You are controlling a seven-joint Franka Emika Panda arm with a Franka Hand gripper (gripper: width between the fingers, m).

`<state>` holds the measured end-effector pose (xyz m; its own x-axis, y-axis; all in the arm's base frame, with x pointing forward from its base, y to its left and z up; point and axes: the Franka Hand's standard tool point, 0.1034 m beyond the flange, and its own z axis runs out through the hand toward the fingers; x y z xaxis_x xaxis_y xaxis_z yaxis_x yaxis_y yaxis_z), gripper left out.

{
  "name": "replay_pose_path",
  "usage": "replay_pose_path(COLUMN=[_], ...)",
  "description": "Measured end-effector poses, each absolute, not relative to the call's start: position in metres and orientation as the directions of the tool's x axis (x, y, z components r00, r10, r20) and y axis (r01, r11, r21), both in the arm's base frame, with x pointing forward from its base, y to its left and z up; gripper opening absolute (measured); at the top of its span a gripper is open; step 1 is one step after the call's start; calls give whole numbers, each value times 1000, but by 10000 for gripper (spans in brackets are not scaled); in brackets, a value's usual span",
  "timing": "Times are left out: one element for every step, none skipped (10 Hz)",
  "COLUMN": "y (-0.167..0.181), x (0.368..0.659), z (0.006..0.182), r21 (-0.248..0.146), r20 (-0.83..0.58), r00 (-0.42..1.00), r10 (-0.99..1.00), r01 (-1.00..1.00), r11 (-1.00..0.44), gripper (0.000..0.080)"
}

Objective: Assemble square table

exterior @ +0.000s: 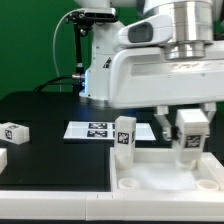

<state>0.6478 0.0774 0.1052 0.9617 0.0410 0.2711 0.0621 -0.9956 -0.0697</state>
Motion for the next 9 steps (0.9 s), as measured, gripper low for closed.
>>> replay_pose_path(y=[75,73,75,77,77,72,69,70,69], x=[648,648,647,649,648,646,644,644,644], z=[105,105,104,109,113,115,114,113,113], r21=[-66,-65,-65,-51,-30,-13,-12,-12,-12], r20=[271,270,270,318,378,422,419,419,419], r00=[961,962,962,947,924,905,907,907,907], r10=[49,45,48,49,53,50,47,47,47], r01=[70,65,68,69,69,61,57,58,57], r11=[-995,-996,-996,-996,-997,-998,-998,-998,-998], gripper=[284,284,284,284,284,284,284,284,284])
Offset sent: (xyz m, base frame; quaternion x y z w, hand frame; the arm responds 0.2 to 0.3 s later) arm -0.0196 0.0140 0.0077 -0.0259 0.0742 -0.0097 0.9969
